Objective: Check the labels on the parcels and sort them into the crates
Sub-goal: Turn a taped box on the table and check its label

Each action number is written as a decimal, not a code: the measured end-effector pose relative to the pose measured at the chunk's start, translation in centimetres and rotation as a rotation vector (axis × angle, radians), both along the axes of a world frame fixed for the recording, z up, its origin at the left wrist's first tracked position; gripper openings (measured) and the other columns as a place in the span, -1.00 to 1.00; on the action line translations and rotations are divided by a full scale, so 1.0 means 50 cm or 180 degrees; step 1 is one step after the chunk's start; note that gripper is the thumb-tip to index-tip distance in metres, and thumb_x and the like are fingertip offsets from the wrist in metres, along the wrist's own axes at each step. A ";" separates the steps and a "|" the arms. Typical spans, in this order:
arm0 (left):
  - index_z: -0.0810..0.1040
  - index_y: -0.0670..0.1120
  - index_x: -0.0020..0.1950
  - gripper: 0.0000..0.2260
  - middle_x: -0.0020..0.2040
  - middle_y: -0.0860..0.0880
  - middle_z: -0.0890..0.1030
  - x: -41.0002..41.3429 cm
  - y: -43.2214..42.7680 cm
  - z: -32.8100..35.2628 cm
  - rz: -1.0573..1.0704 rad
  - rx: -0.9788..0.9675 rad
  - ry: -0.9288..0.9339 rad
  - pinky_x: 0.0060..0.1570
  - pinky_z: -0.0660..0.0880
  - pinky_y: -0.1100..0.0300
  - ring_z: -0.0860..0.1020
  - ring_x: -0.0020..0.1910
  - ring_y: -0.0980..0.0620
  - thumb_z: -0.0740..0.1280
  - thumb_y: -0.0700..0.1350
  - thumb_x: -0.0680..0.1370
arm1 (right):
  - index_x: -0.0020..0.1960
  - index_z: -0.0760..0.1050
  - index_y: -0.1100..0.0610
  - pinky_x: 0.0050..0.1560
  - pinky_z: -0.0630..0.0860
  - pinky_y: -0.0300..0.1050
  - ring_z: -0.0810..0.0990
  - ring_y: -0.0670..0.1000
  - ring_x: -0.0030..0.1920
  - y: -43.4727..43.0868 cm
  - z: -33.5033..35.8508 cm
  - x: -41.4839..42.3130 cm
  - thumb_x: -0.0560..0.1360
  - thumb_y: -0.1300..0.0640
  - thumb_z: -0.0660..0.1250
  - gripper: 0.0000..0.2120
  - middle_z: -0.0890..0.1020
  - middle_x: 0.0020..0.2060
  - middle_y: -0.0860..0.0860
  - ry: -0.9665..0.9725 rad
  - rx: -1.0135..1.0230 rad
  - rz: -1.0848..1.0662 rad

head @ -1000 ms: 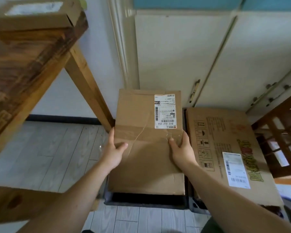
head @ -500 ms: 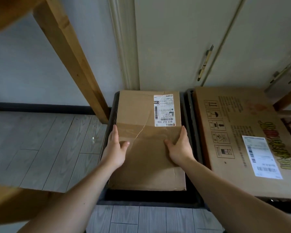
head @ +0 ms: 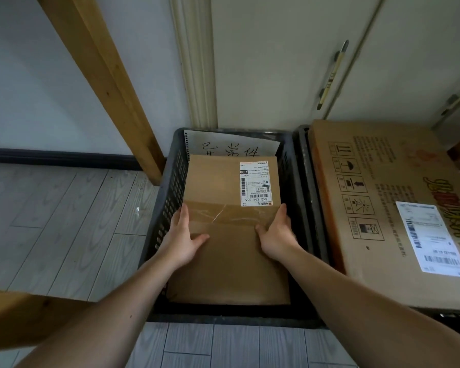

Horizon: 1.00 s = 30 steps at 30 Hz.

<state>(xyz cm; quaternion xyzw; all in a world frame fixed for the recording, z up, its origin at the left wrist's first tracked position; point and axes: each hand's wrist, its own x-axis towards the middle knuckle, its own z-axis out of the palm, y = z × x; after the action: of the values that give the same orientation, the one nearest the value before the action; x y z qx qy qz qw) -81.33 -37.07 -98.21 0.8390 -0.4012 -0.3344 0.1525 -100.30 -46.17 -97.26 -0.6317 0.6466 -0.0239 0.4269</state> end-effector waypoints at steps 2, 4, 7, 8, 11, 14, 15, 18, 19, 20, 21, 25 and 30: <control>-0.25 -0.01 0.60 -0.13 0.62 -0.04 -0.10 0.001 0.001 -0.016 -0.0014 0.0047 -0.0067 0.49 0.14 -0.03 0.11 0.56 -0.11 0.33 0.11 0.56 | 0.58 -0.37 0.08 0.40 0.30 0.08 0.30 0.22 0.45 -0.002 -0.015 0.005 0.65 -0.02 0.18 -0.19 -0.05 0.60 0.05 0.0105 0.0075 0.0031; -0.25 -0.01 0.60 -0.14 0.62 -0.04 -0.11 0.003 0.002 -0.027 -0.0013 0.0115 -0.0131 0.50 0.10 -0.03 0.06 0.57 -0.11 0.32 0.11 0.57 | 0.57 -0.39 0.08 0.37 0.35 0.07 0.34 0.22 0.43 -0.004 -0.028 0.011 0.65 -0.04 0.17 -0.19 -0.07 0.60 0.04 0.0199 0.0156 0.0074; -0.27 0.01 0.60 -0.15 0.62 -0.02 -0.15 0.007 -0.001 -0.043 0.0009 0.0294 -0.0193 0.51 0.09 -0.05 0.03 0.58 -0.10 0.30 0.12 0.58 | 0.57 -0.40 0.09 0.30 0.40 0.03 0.39 0.21 0.39 -0.005 -0.047 0.021 0.65 -0.03 0.17 -0.18 -0.09 0.60 0.04 0.0308 0.0256 0.0111; -0.29 0.02 0.60 -0.15 0.61 -0.01 -0.17 0.009 -0.002 -0.047 0.0013 0.0346 -0.0196 0.51 0.09 -0.06 0.02 0.58 -0.09 0.29 0.12 0.59 | 0.57 -0.40 0.09 0.27 0.42 0.02 0.41 0.21 0.37 -0.005 -0.052 0.023 0.65 -0.03 0.17 -0.18 -0.10 0.60 0.05 0.0338 0.0292 0.0109; -0.32 0.02 0.59 -0.16 0.61 0.00 -0.21 0.013 -0.002 -0.062 -0.0029 0.0407 -0.0177 0.53 0.08 -0.05 -0.01 0.58 -0.08 0.28 0.11 0.60 | 0.57 -0.41 0.11 0.12 0.45 -0.03 0.46 0.19 0.31 -0.004 -0.067 0.028 0.65 -0.01 0.17 -0.18 -0.11 0.60 0.06 0.0407 0.0331 0.0162; -0.32 -0.01 0.59 -0.17 0.61 -0.01 -0.23 0.018 -0.003 -0.068 -0.0061 0.0402 -0.0175 0.53 0.04 -0.01 -0.05 0.59 -0.07 0.27 0.09 0.61 | 0.56 -0.42 0.12 0.16 0.47 -0.02 0.46 0.20 0.31 -0.003 -0.070 0.035 0.65 -0.02 0.16 -0.18 -0.13 0.60 0.07 0.0453 0.0314 0.0217; -0.32 -0.02 0.59 -0.17 0.61 -0.02 -0.24 0.020 -0.002 -0.074 -0.0065 0.0409 -0.0151 0.54 0.02 -0.01 -0.06 0.59 -0.07 0.27 0.08 0.61 | 0.56 -0.42 0.13 0.20 0.48 0.01 0.46 0.21 0.32 -0.002 -0.074 0.038 0.65 -0.03 0.16 -0.17 -0.14 0.60 0.07 0.0485 0.0325 0.0247; -0.34 -0.01 0.58 -0.17 0.60 -0.01 -0.27 0.025 0.001 -0.078 -0.0131 0.0473 -0.0107 0.55 -0.01 -0.03 -0.09 0.59 -0.07 0.25 0.08 0.62 | 0.55 -0.43 0.15 0.25 0.46 0.03 0.44 0.22 0.35 0.000 -0.078 0.042 0.66 -0.03 0.15 -0.18 -0.15 0.60 0.08 0.0519 0.0316 0.0310; -0.35 0.00 0.57 -0.17 0.60 -0.01 -0.29 0.026 0.000 -0.080 -0.0182 0.0514 -0.0120 0.55 -0.01 -0.04 -0.09 0.59 -0.07 0.25 0.08 0.62 | 0.55 -0.43 0.15 0.26 0.45 0.02 0.43 0.22 0.36 -0.001 -0.079 0.040 0.66 -0.03 0.15 -0.18 -0.16 0.60 0.08 0.0508 0.0331 0.0321; -0.35 0.00 0.57 -0.18 0.59 0.00 -0.32 0.030 0.002 -0.078 -0.0239 0.0550 -0.0154 0.55 0.01 -0.05 -0.09 0.59 -0.08 0.24 0.09 0.62 | 0.55 -0.43 0.15 0.28 0.43 0.02 0.41 0.21 0.38 0.000 -0.079 0.042 0.66 -0.04 0.15 -0.17 -0.17 0.60 0.08 0.0503 0.0338 0.0346; -0.34 0.00 0.58 -0.19 0.58 0.00 -0.35 0.030 -0.002 -0.078 -0.0330 0.0582 -0.0204 0.54 0.03 -0.06 -0.08 0.59 -0.08 0.24 0.09 0.63 | 0.55 -0.43 0.14 0.33 0.39 0.01 0.35 0.21 0.43 0.000 -0.079 0.038 0.65 -0.04 0.16 -0.17 -0.19 0.60 0.08 0.0519 0.0324 0.0373; -0.25 0.02 0.60 -0.21 0.51 0.01 -0.47 0.030 0.000 -0.060 -0.1137 0.0729 -0.0717 0.54 -0.02 -0.06 -0.28 0.56 -0.04 0.24 0.14 0.61 | 0.58 -0.36 0.11 0.56 -0.08 0.07 -0.23 0.14 0.58 0.008 -0.067 0.024 0.60 -0.08 0.25 -0.10 -0.31 0.57 0.08 0.0873 -0.0373 0.1398; -0.25 0.01 0.60 0.01 0.54 -0.08 -0.43 0.029 0.032 -0.049 -0.2480 0.0970 -0.1115 0.44 -0.37 -0.05 -0.45 0.49 -0.05 0.29 0.40 0.43 | 0.61 -0.22 0.01 0.50 -0.24 0.30 -0.36 0.13 0.55 0.038 -0.052 0.001 0.46 -0.34 0.29 -0.01 -0.31 0.57 0.07 0.1356 -0.0480 0.3133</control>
<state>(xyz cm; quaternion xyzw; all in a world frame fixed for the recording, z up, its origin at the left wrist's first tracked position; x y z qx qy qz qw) -79.86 -35.48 -100.68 0.6822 -0.6530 -0.2751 -0.1802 -100.26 -44.28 -99.84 -0.8797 0.3430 0.2612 0.2005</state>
